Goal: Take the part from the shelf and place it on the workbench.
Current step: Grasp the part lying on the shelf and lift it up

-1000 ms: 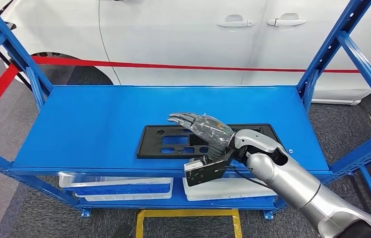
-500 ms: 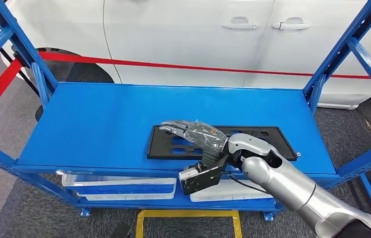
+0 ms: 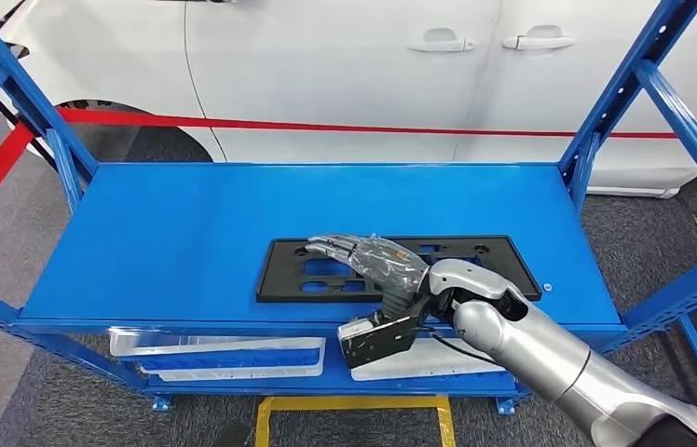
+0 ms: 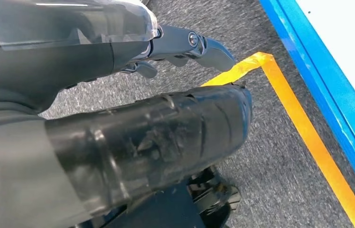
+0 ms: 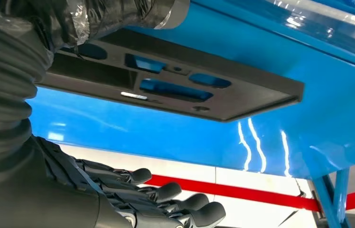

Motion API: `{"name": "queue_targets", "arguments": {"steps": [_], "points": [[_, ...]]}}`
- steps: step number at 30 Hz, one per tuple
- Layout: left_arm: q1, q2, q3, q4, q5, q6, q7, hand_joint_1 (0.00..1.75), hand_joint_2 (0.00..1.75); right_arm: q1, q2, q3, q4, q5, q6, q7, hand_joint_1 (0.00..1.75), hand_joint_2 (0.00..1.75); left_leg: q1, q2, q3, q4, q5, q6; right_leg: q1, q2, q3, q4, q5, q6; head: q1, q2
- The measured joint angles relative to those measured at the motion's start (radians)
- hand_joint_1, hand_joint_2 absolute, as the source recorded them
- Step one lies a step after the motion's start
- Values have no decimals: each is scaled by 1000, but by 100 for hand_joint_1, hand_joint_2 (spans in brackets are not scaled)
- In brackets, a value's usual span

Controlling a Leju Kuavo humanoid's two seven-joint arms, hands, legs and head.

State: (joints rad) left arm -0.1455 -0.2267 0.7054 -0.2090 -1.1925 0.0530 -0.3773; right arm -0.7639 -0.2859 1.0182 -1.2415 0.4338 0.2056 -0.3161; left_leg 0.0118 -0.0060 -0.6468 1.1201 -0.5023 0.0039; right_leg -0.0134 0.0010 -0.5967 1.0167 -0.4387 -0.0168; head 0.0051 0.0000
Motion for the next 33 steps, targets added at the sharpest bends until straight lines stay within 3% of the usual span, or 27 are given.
{"name": "queue_targets", "arguments": {"steps": [2, 3, 4, 5, 7, 9, 12, 14, 17, 18, 19, 20, 22, 24, 26, 29, 30, 33], "points": [[1, 0, 0, 0, 0, 0, 0, 0, 0, 7, 2, 0, 10, 1, -5, 2, 0, 175, 0, 0, -63, 131, -56, -5, 2, -1, 0, 1, -1, -5, 0, 0], [2, 0, 0, 0, 0, 0, 0, 0, 0, 13, 2, 1, 16, 1, -7, 3, 0, 175, 0, 0, -83, 171, -64, -6, 3, -1, -1, 3, -2, -6, 0, 0], [4, 0, 0, 0, 0, 0, 1, 0, 0, 18, 4, 1, 23, 3, -10, 4, 0, 175, 0, 0, -86, 174, -52, -5, 3, -1, -1, 5, -3, -6, 0, 0], [4, 0, 0, 0, 1, 0, 1, 0, 0, 22, 6, 1, 29, 8, -18, 6, 0, 175, 0, 0, -69, 136, -23, -3, 4, 0, 0, 7, -5, -5, 0, 0], [3, 0, 0, 0, 4, 0, 1, 0, 0, 30, 12, 1, 41, 28, -51, 16, 0, 175, -1, 0, -2, 0, 41, 5, 6, 1, 1, 12, -10, -1, 0, 0], [2, 0, 0, 0, 9, 1, 0, 0, 0, 38, 17, 1, 53, 48, -85, 28, 0, 175, -5, -1, 38, -84, 63, 13, 9, 2, -1, 16, -13, 7, 1, 0], [5, 0, 0, 0, 13, 2, -1, 0, 0, 53, 23, 1, 65, 63, -108, 39, 0, 175, -6, -1, 42, -100, 67, 25, 9, 2, -1, 14, -12, 23, 1, 0], [4, 0, 0, 0, 16, 2, -2, 0, 0, 61, 26, -4, 71, 75, -125, 50, 0, 175, -1, 0, 47, -110, 73, 37, 7, 2, -15, 48, -38, 32, 2, 0], [5, 0, 0, 0, 17, 3, -3, 0, 0, 83, 32, -16, 85, 105, -155, 74, 0, 175, 0, 1, 48, -114, 76, 45, 2, 1, -97, 222, -124, 43, 3, 0], [6, 0, 0, 0, 18, 3, -3, 0, 0, 93, 35, -19, 91, 114, -161, 80, 0, 175, 0, 0, 48, -113, 75, 45, 1, 1, -120, 268, -136, 45, 3, 0], [7, 0, 0, 0, 18, 3, -3, 0, 0, 102, 38, -22, 96, 120, -165, 85, 0, 175, 0, 0, 48, -112, 75, 45, -1, 1, -128, 283, -130, 46, 3, 0], [8, 0, 0, 0, 18, 3, -3, 0, 0, 108, 40, -24, 101, 124, -167, 87, 0, 175, 0, -1, 47, -110, 74, 44, -2, 0, -118, 258, -106, 46, 3, 0], [8, 0, 0, 0, 18, 3, -3, 0, 0, 111, 46, -34, 109, 128, -170, 89, 0, 175, 0, -2, 47, -105, 70, 40, -2, 0, -56, 129, -40, 40, 3, 0], [7, 0, 0, 0, 19, 3, -4, 0, 0, 116, 54, -53, 119, 137, -174, 90, 0, 175, -3, -2, 45, -101, 68, 31, 4, 0, -10, 31, -9, 31, 3, 0], [7, 0, 0, 0, 20, 3, -5, 0, 0, 126, 62, -72, 131, 152, -182, 91, 0, 175, -5, -1, 44, -102, 69, 22, 10, 1, -6, 15, -10, 25, 2, 0], [7, 0, 0, 0, 20, 3, -6, 0, 0, 138, 69, -98, 152, 169, -188, 90, 0, 175, -3, -1, 37, -84, 53, 6, 4, 1, -1, 3, -2, 8, 2, 0], [7, 1, 0, 0, 20, 3, -6, 0, 0, 140, 72, -105, 159, 172, -189, 88, 0, 175, -3, 0, 21, -50, 30, 1, 1, 1, 1, -1, 1, 2, 1, 0], [8, 1, -1, 0, 20, 3, -6, 0, 0, 154, 81, -119, 180, 179, -190, 84, 0, 175, -1, 0, -59, 125, -55, -7, 3, -1, 0, -1, 3, -7, 0, 0]]}}
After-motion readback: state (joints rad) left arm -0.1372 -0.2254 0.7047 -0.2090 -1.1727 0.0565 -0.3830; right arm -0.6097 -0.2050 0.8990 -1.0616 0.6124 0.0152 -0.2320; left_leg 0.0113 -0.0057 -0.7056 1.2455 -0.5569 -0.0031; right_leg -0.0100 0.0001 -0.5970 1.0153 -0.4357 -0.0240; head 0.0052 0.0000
